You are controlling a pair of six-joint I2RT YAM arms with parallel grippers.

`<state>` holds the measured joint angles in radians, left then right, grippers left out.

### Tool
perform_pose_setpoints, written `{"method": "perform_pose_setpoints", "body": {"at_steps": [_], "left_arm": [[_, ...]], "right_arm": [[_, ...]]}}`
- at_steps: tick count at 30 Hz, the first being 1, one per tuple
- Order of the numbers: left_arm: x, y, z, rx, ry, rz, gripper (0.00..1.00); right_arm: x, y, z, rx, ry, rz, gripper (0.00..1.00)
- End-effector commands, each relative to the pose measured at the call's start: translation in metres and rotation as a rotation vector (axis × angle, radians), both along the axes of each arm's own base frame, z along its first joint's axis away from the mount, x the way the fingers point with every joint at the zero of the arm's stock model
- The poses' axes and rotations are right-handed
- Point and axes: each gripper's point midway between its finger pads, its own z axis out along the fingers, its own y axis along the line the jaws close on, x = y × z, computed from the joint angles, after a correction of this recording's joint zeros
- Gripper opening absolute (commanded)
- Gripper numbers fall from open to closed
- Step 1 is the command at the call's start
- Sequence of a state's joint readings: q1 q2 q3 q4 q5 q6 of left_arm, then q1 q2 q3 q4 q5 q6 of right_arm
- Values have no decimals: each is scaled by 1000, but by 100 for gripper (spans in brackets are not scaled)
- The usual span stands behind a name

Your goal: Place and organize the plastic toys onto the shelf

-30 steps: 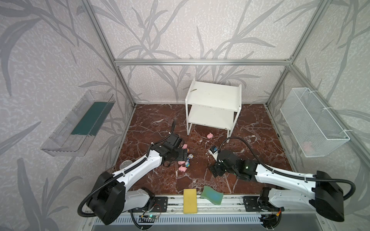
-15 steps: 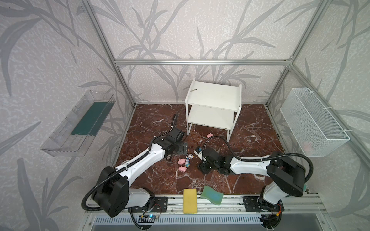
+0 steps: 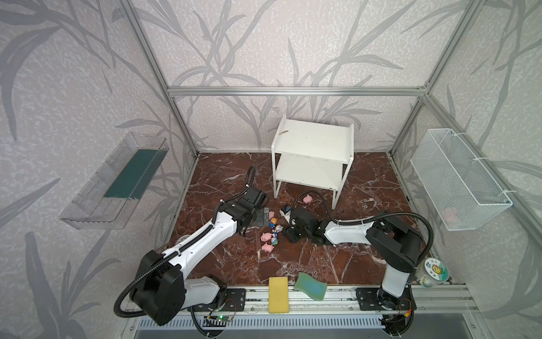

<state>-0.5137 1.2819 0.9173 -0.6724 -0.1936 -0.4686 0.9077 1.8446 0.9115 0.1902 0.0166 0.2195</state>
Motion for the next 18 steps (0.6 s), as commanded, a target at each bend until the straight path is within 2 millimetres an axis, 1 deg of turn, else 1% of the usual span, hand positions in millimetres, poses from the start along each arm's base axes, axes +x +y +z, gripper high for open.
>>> {"method": "perform_pose_setpoints", "body": {"at_steps": [1, 4, 8, 10, 14, 18], "left_arm": [[3, 7, 7, 10, -25, 16, 99], [4, 7, 4, 1, -25, 26, 99], [5, 6, 2, -6, -21, 32, 99], [4, 7, 1, -3, -17, 33, 99], [4, 9, -4, -2, -5, 33, 99], [5, 8, -6, 0, 0, 27, 99]], "right_arm": [[18, 7, 6, 40, -10, -26, 58], [27, 8, 5, 35, -7, -37, 58], [29, 8, 10, 42, -6, -29, 58], [26, 6, 13, 44, -6, -25, 58], [17, -3, 14, 32, 10, -26, 56], [2, -5, 15, 61, 44, 14, 54]]}}
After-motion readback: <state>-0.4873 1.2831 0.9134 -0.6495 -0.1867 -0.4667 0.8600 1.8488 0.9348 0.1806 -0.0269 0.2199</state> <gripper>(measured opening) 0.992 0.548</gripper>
